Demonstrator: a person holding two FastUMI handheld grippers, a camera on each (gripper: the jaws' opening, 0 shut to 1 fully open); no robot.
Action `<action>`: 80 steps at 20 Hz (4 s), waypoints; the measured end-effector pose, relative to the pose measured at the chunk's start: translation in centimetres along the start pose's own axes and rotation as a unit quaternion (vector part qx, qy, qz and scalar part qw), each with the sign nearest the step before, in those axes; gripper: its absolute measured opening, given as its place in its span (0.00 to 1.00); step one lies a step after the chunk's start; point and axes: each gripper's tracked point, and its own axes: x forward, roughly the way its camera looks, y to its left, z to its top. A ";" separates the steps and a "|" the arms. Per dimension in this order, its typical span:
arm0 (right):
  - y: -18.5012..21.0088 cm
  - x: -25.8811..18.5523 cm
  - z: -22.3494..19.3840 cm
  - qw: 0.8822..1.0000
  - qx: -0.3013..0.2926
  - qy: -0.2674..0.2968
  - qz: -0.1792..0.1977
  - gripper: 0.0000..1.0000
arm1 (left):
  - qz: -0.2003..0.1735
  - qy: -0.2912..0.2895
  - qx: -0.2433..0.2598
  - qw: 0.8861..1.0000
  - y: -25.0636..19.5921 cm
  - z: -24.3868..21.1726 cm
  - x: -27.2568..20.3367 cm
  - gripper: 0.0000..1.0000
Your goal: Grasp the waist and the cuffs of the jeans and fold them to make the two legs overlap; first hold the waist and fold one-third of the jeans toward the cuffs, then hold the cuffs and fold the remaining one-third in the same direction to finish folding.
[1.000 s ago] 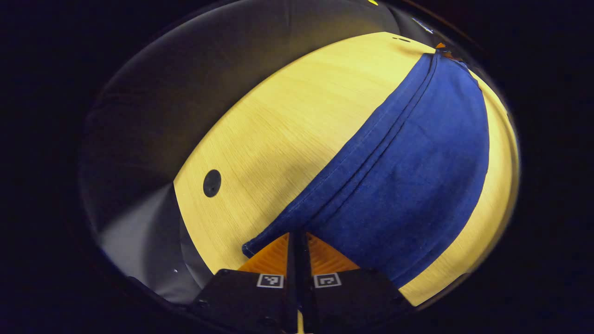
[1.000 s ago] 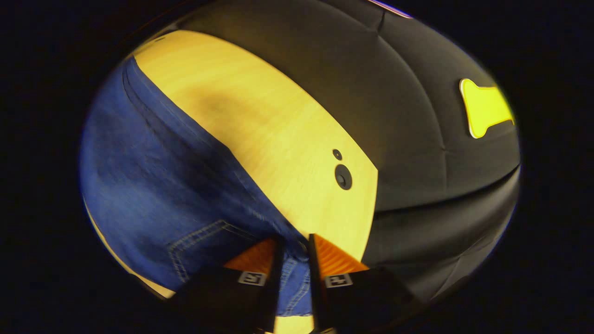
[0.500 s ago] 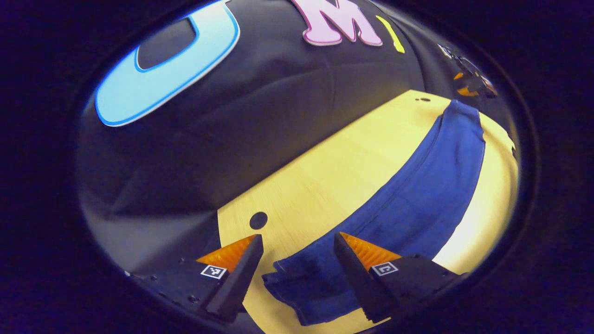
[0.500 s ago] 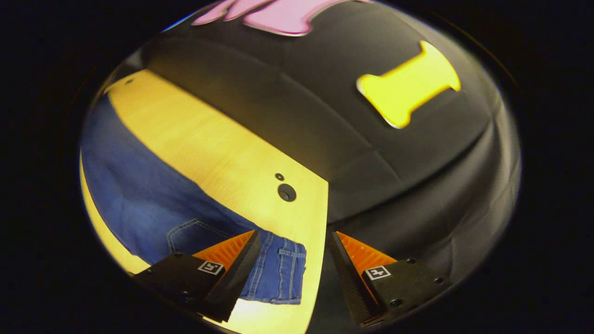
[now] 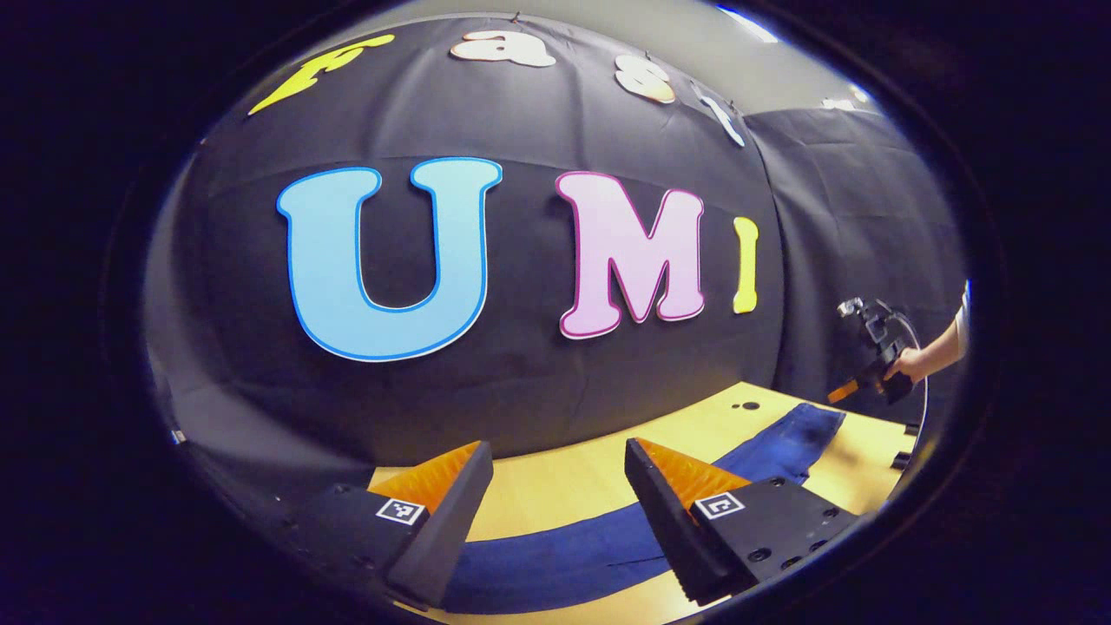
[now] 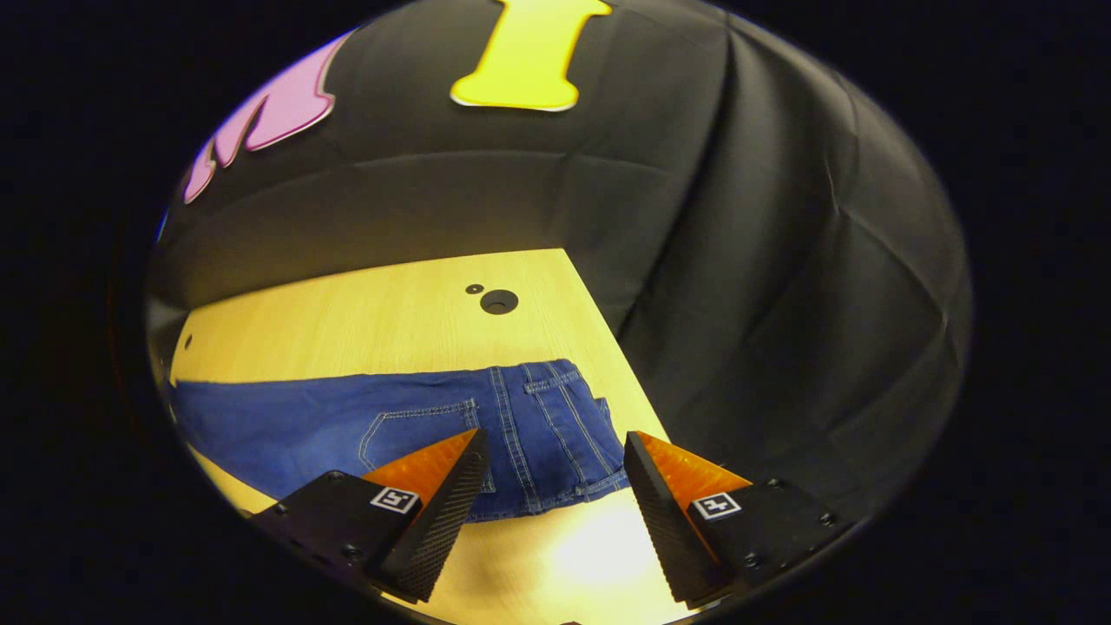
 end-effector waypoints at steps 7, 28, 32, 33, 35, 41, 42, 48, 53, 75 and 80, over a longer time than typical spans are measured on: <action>-2.5 4.3 -5.5 0.986 0.149 0.072 -0.036 0.99 | -0.039 -0.010 -0.103 0.994 -5.3 0.1 -0.6 0.98; 6.9 -6.8 7.2 0.972 0.193 -0.102 0.089 0.20 | 0.064 0.056 -0.056 0.995 -1.0 -2.1 -6.0 0.96; 17.8 -13.0 11.3 0.964 0.141 -0.143 0.173 0.20 | 0.065 0.053 -0.034 0.996 -0.2 -1.9 -7.6 0.96; 20.8 -14.2 12.2 0.961 0.123 -0.153 0.194 0.20 | 0.066 0.055 -0.040 0.995 0.3 -2.4 -7.9 0.96; 26.5 -16.7 11.7 0.956 0.078 -0.158 0.234 0.20 | 0.080 0.060 -0.067 0.993 1.7 -3.4 -8.4 0.96; 41.9 -15.2 -0.1 0.943 -0.058 -0.072 0.319 0.20 | 0.127 0.099 -0.142 0.977 5.9 -7.4 -10.2 0.96; 44.0 -13.9 -2.7 0.941 -0.089 -0.046 0.324 0.20 | 0.135 0.108 -0.140 0.975 6.6 -8.2 -10.5 0.96; 49.0 -9.2 -16.1 0.912 -0.242 0.088 0.318 0.21 | 0.164 0.193 -0.167 0.953 9.5 -14.7 -10.2 0.96; 50.0 -15.5 -14.4 0.883 -0.197 0.080 0.419 0.80 | 0.199 0.307 -0.211 0.906 11.2 -21.7 -5.6 0.97; 27.4 -15.0 -6.8 0.939 -0.035 0.028 0.342 0.82 | 0.153 0.537 -0.155 0.815 14.6 -34.2 3.5 0.98; 27.9 -15.7 -6.8 0.934 -0.044 0.027 0.353 0.82 | 0.140 0.535 -0.158 0.818 13.3 -33.3 4.4 0.16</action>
